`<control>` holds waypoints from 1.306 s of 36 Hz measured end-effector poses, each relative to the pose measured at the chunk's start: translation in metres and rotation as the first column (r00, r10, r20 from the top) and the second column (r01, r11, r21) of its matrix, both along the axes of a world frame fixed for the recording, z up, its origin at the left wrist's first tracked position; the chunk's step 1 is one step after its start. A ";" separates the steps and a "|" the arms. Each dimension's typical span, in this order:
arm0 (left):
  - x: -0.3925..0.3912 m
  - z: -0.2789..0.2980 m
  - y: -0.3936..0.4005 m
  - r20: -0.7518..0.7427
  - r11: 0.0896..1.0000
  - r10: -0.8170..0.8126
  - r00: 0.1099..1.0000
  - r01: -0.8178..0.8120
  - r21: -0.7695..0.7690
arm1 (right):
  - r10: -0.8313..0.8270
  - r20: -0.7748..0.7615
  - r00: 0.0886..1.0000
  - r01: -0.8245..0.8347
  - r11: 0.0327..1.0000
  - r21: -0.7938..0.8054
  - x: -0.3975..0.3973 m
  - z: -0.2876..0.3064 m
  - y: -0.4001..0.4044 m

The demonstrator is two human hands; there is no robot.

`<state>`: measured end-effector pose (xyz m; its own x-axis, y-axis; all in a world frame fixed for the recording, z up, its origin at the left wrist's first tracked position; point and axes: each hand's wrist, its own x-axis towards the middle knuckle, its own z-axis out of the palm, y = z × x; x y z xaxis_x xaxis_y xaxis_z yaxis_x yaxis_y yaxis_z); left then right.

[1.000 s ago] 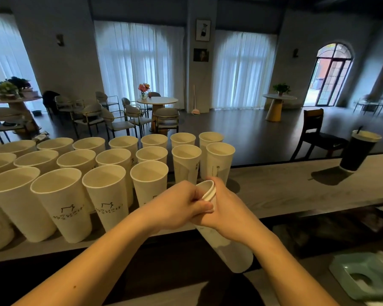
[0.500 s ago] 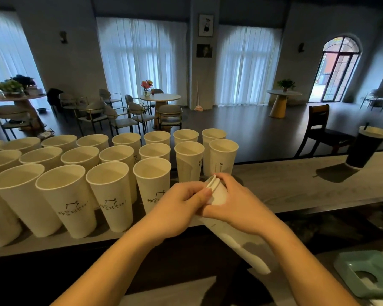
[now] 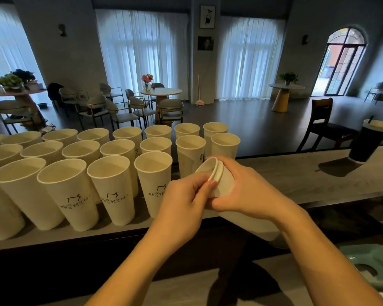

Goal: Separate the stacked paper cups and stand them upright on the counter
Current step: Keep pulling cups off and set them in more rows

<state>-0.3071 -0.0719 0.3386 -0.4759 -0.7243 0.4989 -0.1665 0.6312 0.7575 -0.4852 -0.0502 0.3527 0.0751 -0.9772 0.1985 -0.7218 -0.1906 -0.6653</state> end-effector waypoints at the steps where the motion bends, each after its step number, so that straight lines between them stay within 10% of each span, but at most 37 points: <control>1: -0.002 0.000 0.001 0.007 1.000 0.002 1.000 -0.002 -0.012 | -0.002 0.008 1.000 0.002 1.000 0.001 0.000 -0.001 0.001; 10: -0.007 0.038 -0.024 0.222 0.936 -0.192 0.956 0.111 0.334 | -0.140 -0.046 0.989 0.137 0.988 -0.067 0.007 -0.002 -0.011; 18: 0.047 0.087 -0.043 -0.015 0.950 0.311 0.950 -0.312 -0.003 | -0.267 -0.057 0.962 0.261 0.961 -0.094 -0.024 -0.020 -0.010; 26: 0.030 0.068 -0.050 0.252 0.863 0.401 0.881 -0.271 -0.427 | -0.433 0.015 0.901 0.433 0.898 -0.083 -0.038 -0.024 -0.015; 31: -0.002 0.044 -0.047 0.502 0.883 0.366 0.784 -0.122 -0.454 | -0.488 0.226 0.843 0.516 0.853 -0.082 -0.043 -0.027 -0.018; 47: -0.026 -0.004 -0.073 0.608 0.778 0.448 0.655 0.050 -0.627 | -0.331 0.540 0.774 0.434 0.898 -0.071 -0.035 -0.052 -0.043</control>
